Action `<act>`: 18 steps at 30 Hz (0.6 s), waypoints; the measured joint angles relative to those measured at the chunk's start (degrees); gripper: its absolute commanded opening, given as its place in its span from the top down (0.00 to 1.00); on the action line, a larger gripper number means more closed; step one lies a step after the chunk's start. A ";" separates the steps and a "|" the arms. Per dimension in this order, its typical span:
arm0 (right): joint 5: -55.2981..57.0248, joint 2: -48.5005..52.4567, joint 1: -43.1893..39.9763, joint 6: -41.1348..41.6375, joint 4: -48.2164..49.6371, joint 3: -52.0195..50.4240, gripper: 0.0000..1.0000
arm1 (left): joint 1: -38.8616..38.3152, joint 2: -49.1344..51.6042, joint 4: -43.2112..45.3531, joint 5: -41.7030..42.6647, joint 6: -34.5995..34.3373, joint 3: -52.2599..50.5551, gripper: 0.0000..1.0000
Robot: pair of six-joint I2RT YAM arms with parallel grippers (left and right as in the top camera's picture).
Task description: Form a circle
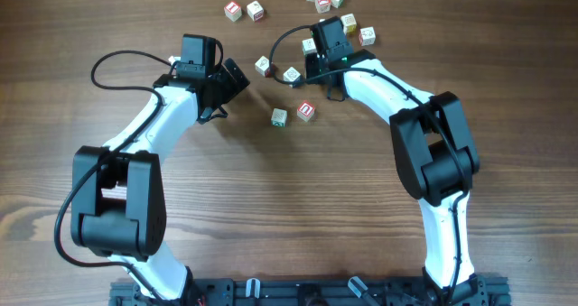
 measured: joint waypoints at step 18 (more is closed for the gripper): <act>0.42 -18.71 0.00 13.09 -51.58 12.00 0.95 | -1.27 0.00 0.00 0.02 0.00 0.00 0.00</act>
